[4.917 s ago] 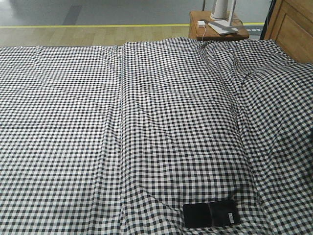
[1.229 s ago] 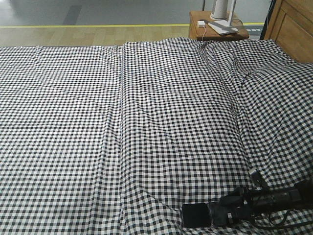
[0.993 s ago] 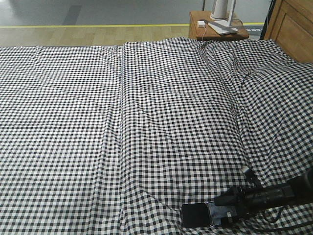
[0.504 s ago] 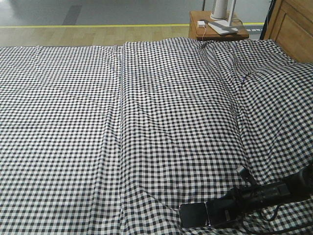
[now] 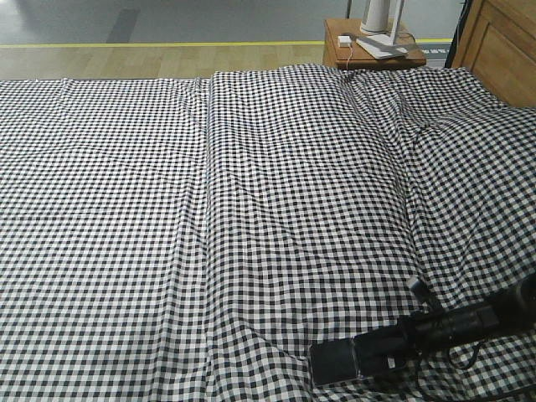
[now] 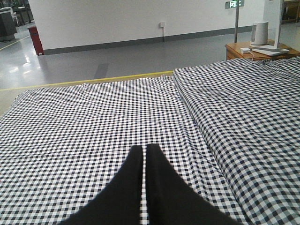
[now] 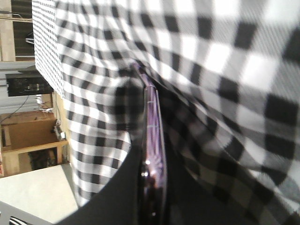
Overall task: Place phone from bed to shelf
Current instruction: 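Close the right gripper on the black phone's edge, then lift the black phone off the bed with the right gripper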
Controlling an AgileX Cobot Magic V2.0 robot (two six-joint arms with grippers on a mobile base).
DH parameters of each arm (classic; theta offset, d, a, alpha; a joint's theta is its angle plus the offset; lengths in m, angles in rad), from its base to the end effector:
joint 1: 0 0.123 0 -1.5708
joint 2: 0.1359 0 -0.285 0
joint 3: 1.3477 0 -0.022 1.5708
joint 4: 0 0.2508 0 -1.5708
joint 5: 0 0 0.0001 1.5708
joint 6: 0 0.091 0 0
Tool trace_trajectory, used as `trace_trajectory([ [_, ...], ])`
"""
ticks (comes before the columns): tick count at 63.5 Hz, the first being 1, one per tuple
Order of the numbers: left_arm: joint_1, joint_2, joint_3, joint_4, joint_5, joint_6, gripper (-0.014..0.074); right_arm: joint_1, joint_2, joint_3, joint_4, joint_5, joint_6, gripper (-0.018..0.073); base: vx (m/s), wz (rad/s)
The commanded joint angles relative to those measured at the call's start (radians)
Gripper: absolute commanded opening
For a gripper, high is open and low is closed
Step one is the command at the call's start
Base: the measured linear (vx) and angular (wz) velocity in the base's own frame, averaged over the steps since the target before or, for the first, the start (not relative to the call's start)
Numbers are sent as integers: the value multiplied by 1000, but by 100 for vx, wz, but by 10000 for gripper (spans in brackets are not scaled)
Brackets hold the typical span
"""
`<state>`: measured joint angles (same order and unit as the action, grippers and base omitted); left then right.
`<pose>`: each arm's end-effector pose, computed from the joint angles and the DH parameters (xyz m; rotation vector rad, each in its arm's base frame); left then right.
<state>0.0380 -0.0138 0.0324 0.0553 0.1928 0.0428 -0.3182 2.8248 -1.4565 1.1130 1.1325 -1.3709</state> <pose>0.0560 0.0031 0.1855 0.0422 1.6954 0.1100 0.3548 -0.0390 -0.1071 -0.1335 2.6901 1.5091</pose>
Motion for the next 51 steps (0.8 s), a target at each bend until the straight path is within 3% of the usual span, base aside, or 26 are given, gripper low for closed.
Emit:
trace_trajectory([
  [1,0,-11,-26,-5,-71,-4,1,-8,-132,3,1,159,43,-5,0,0],
  [21,0,-11,-26,-5,-71,-4,1,-4,-489,227,16,159,-21,-5,0,0],
  [33,0,-11,-26,-5,-71,-4,1,26,-763,260,2,158,71,-4,0,0],
  [51,0,-11,-26,-5,-71,-4,1,155,-1133,260,-5,158,158,-1,0,0],
])
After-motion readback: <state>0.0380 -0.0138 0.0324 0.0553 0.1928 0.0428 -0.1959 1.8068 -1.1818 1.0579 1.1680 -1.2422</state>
